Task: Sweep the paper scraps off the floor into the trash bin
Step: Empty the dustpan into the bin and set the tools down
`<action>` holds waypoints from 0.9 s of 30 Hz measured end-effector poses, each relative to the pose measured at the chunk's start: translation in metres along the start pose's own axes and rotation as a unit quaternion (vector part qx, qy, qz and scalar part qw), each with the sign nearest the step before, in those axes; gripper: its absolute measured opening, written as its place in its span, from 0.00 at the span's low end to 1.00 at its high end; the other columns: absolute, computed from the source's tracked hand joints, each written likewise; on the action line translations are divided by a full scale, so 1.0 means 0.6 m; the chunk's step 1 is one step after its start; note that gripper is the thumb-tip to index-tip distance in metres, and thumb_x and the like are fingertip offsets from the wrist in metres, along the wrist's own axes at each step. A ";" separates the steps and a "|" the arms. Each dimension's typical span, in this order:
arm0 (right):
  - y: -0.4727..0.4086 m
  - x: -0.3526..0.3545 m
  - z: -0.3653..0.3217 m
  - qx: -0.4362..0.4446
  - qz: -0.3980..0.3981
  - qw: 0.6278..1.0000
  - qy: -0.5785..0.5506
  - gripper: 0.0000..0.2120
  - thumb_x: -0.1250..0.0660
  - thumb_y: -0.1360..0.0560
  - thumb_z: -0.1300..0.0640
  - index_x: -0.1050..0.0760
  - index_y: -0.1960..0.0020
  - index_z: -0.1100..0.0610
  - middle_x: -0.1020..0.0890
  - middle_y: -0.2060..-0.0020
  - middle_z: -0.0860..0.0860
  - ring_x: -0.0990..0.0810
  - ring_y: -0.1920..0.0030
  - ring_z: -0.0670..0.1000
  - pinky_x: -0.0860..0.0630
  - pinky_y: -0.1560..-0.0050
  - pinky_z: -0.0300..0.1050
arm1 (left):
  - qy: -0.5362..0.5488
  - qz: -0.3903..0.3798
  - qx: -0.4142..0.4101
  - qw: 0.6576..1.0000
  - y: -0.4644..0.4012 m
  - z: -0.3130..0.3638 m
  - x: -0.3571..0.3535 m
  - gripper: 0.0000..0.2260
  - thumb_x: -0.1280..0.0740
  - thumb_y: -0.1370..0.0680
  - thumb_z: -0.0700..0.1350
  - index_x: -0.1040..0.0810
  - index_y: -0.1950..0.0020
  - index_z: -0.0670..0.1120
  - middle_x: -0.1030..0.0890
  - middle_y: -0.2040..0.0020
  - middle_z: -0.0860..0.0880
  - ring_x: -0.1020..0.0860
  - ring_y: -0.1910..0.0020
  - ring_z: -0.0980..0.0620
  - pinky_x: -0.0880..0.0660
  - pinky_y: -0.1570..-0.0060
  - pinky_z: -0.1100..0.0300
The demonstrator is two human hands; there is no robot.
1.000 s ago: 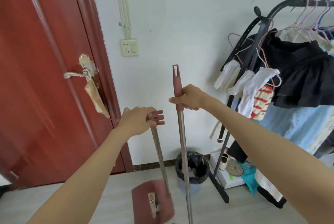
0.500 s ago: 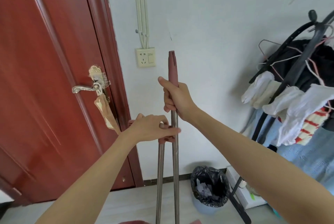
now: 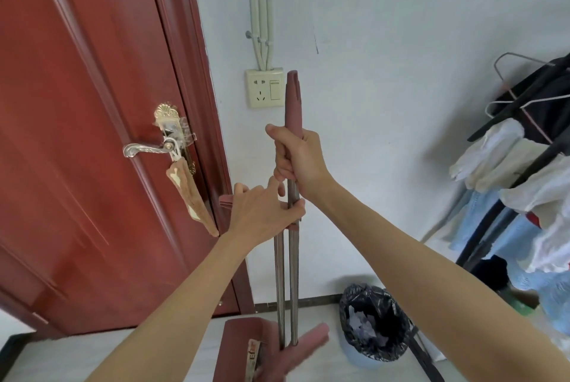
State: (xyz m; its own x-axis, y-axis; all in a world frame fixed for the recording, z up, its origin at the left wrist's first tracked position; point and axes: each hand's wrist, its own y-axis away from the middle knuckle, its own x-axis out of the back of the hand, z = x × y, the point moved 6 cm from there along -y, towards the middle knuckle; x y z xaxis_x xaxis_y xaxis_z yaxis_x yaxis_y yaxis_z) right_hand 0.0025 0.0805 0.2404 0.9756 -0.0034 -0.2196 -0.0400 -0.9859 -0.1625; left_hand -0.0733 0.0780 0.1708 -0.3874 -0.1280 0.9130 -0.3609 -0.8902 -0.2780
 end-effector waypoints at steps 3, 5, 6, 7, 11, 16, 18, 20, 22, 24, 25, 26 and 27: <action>-0.042 0.019 0.017 -0.008 -0.017 1.000 0.002 0.23 0.35 0.23 0.60 0.40 0.74 0.56 0.40 0.85 0.48 0.44 0.84 0.48 0.41 0.76 0.38 | -0.003 -0.005 0.008 1.000 -0.034 -0.007 -0.020 0.19 0.45 0.24 0.65 0.34 0.47 0.50 0.27 0.72 0.66 0.21 0.55 0.55 0.40 0.46 0.55; -0.070 0.038 0.040 -0.022 -0.037 0.999 0.026 0.23 0.36 0.23 0.59 0.39 0.75 0.57 0.38 0.85 0.49 0.41 0.84 0.48 0.33 0.76 0.38 | -0.011 -0.060 0.040 0.997 -0.059 -0.023 -0.058 0.20 0.47 0.25 0.68 0.33 0.50 0.52 0.20 0.67 0.64 0.20 0.52 0.55 0.40 0.45 0.53; -0.084 0.049 0.056 -0.042 -0.055 0.997 0.042 0.23 0.36 0.22 0.57 0.37 0.74 0.58 0.35 0.83 0.50 0.37 0.82 0.48 0.27 0.71 0.40 | -0.002 -0.108 0.071 0.992 -0.070 -0.033 -0.080 0.21 0.49 0.26 0.69 0.33 0.52 0.53 0.17 0.63 0.63 0.20 0.52 0.55 0.39 0.44 0.52; -0.095 0.060 0.073 -0.068 -0.074 0.993 0.065 0.22 0.35 0.22 0.53 0.34 0.72 0.58 0.32 0.80 0.51 0.32 0.78 0.48 0.22 0.64 0.42 | 0.012 -0.150 0.101 0.984 -0.077 -0.043 -0.101 0.22 0.50 0.27 0.71 0.32 0.53 0.54 0.16 0.60 0.62 0.20 0.51 0.55 0.39 0.43 0.51; -0.149 0.120 0.135 -0.137 -0.149 0.941 0.272 0.17 0.34 0.25 0.44 0.26 0.55 0.60 0.23 0.62 0.53 0.24 0.59 0.50 0.26 0.51 0.43 | 0.125 -0.272 0.201 0.933 -0.091 -0.058 -0.175 0.19 0.42 0.23 0.65 0.30 0.40 0.53 0.19 0.55 0.65 0.22 0.54 0.61 0.37 0.44 0.58; -0.173 0.195 0.200 -0.219 -0.268 0.839 0.419 0.26 0.33 0.26 0.44 0.29 0.34 0.57 0.23 0.41 0.50 0.25 0.41 0.50 0.28 0.41 0.45 | 0.393 -0.333 0.327 0.792 -0.084 -0.072 -0.287 0.23 0.44 0.21 0.27 0.45 0.28 0.35 0.25 0.33 0.38 0.22 0.50 0.50 0.24 0.65 0.73; -0.193 0.244 0.225 -0.214 -0.254 0.805 0.491 0.26 0.35 0.24 0.44 0.29 0.32 0.59 0.25 0.36 0.52 0.27 0.36 0.53 0.30 0.36 0.45 | 0.401 -0.296 0.373 0.782 -0.089 -0.091 -0.343 0.18 0.44 0.21 0.26 0.37 0.32 0.32 0.26 0.33 0.36 0.22 0.50 0.49 0.26 0.68 0.73; -0.224 0.302 0.249 -0.218 -0.203 0.771 0.563 0.24 0.40 0.21 0.45 0.25 0.38 0.65 0.23 0.39 0.57 0.25 0.37 0.56 0.30 0.36 0.48 | 0.346 -0.308 0.389 0.797 -0.095 -0.107 -0.391 0.09 0.44 0.21 0.28 0.25 0.48 0.34 0.21 0.43 0.41 0.22 0.56 0.49 0.30 0.71 0.72; -0.246 0.355 0.266 -0.233 -0.132 0.757 0.596 0.22 0.41 0.21 0.47 0.22 0.48 0.66 0.21 0.47 0.59 0.23 0.42 0.59 0.26 0.42 0.48 | 0.287 -0.318 0.376 0.822 -0.098 -0.120 -0.414 0.09 0.42 0.21 0.34 0.28 0.60 0.40 0.26 0.59 0.46 0.30 0.67 0.53 0.35 0.70 0.66; -0.271 0.394 0.273 -0.226 -0.074 0.753 0.613 0.19 0.40 0.22 0.45 0.22 0.49 0.61 0.21 0.48 0.55 0.23 0.43 0.58 0.27 0.42 0.48 | 0.284 -0.304 0.384 0.824 -0.105 -0.135 -0.439 0.08 0.43 0.20 0.37 0.30 0.58 0.42 0.29 0.61 0.47 0.34 0.69 0.54 0.38 0.71 0.64; -0.287 0.410 0.277 -0.219 -0.046 0.757 0.614 0.19 0.40 0.22 0.45 0.23 0.44 0.59 0.21 0.45 0.52 0.24 0.41 0.56 0.28 0.39 0.49 | 0.283 -0.294 0.393 0.824 -0.110 -0.143 -0.456 0.06 0.44 0.19 0.37 0.28 0.53 0.43 0.28 0.59 0.48 0.34 0.69 0.54 0.37 0.73 0.66; -0.298 0.419 0.274 -0.206 -0.021 0.760 0.616 0.19 0.40 0.22 0.44 0.25 0.39 0.56 0.21 0.43 0.50 0.26 0.38 0.54 0.30 0.37 0.50 | 0.285 -0.279 0.404 0.823 -0.117 -0.150 -0.466 0.08 0.45 0.19 0.37 0.27 0.48 0.42 0.28 0.60 0.48 0.34 0.69 0.54 0.37 0.74 0.67; -0.306 0.425 0.271 -0.195 -0.006 0.759 0.622 0.20 0.40 0.22 0.44 0.26 0.36 0.55 0.22 0.41 0.49 0.27 0.36 0.53 0.33 0.36 0.50 | 0.286 -0.270 0.415 0.820 -0.121 -0.155 -0.479 0.10 0.45 0.19 0.37 0.25 0.44 0.39 0.28 0.62 0.48 0.34 0.70 0.53 0.35 0.73 0.67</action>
State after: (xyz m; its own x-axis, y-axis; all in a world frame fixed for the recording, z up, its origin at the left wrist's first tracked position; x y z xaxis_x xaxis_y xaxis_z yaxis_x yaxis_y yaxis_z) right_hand 0.2237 0.2880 0.0579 0.4344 0.0896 0.8962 -0.1985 -0.9611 0.1923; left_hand -0.0148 0.2201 -0.0989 -0.7818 0.3977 0.4802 -0.0012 -0.7711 0.6367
